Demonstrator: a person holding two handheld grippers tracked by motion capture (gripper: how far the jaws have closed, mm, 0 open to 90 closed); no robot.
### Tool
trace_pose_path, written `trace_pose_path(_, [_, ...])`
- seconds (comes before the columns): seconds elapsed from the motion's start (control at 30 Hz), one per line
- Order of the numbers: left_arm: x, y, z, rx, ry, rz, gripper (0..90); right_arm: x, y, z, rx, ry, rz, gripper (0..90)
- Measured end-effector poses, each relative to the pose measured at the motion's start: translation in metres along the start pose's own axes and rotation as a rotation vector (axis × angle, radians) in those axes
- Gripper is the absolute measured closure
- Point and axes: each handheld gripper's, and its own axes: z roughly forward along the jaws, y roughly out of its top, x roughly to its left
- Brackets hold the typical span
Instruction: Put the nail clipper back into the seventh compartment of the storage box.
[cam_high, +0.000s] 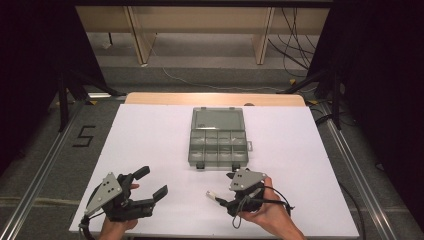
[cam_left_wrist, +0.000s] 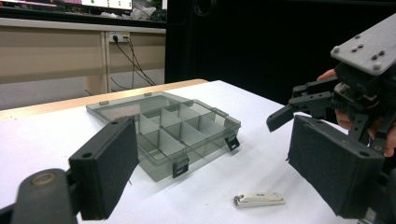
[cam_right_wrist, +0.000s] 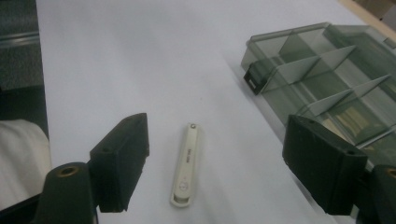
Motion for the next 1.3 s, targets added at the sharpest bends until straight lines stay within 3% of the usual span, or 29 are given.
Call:
trace_pose_path(0.03, [0.000,0.000,0.000,0.000,0.000,0.000,15.2,0.000,0.002,0.006,0.037,0.017,-0.008,26.0])
trace_pose_path(0.1, [0.000,0.000,0.000,0.001,0.000,-0.002,15.2,0.000,0.002,0.009,0.047,0.014,-0.019,26.1])
trace_pose_path(0.33, [0.000,0.000,-0.001,-0.004,-0.001,0.002,15.2,-0.001,0.009,0.029,0.158,0.046,-0.042,29.0])
trace_pose_path(0.47, [0.000,0.001,-0.001,-0.004,-0.003,0.000,15.2,-0.004,0.014,0.039,0.210,0.092,-0.056,32.2])
trace_pose_path(0.63, [0.000,0.001,0.000,-0.005,-0.002,0.001,15.2,-0.007,0.016,0.050,0.288,0.109,-0.072,35.6])
trace_pose_path(0.83, [0.000,0.001,-0.001,-0.004,-0.005,0.004,15.2,-0.009,0.021,0.056,0.331,0.129,-0.067,39.9])
trace_pose_path(0.97, [-0.001,0.001,-0.002,-0.005,-0.007,-0.006,15.2,-0.009,0.024,0.063,0.388,0.157,-0.049,45.4])
trace_pose_path(1.3, [-0.001,0.001,-0.001,-0.002,-0.010,-0.005,15.2,-0.010,0.026,0.073,0.457,0.171,-0.036,55.0])
